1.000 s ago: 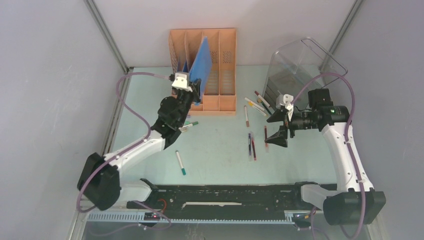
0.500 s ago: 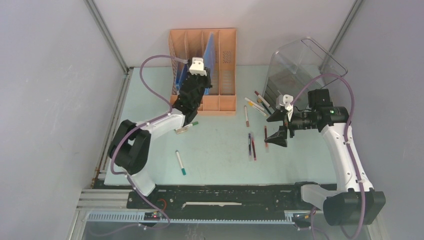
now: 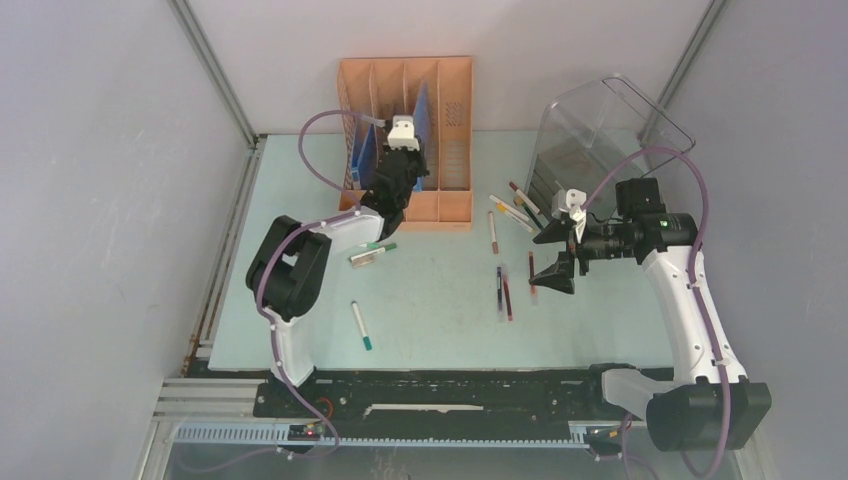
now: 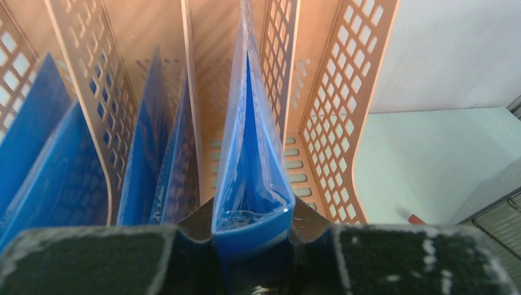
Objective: Organize the desk
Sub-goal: Place the folder in the storage box.
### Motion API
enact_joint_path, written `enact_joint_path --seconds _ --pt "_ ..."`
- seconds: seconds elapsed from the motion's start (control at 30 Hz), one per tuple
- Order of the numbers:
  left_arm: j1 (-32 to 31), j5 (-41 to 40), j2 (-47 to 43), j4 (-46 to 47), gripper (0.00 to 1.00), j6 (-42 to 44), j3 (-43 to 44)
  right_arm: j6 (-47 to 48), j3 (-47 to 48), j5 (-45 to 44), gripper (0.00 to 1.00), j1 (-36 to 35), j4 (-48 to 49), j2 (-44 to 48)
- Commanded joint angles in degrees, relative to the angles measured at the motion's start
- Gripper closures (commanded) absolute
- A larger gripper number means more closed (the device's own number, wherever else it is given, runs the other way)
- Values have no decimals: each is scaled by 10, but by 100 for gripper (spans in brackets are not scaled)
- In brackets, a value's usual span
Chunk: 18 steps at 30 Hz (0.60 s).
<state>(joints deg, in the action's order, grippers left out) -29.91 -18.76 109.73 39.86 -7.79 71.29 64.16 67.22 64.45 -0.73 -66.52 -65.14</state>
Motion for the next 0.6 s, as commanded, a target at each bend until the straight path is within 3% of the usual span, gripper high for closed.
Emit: enact_joint_path --seconds 0.0,0.3,0.57 --pt "4 2 16 43 100 -20 34 7 0 1 3 2 6 2" --pt "13 10 49 21 91 -46 58 9 -1 1 3 2 4 -1" --pt "15 17 52 24 92 -37 75 10 0 2 3 2 3 -4"
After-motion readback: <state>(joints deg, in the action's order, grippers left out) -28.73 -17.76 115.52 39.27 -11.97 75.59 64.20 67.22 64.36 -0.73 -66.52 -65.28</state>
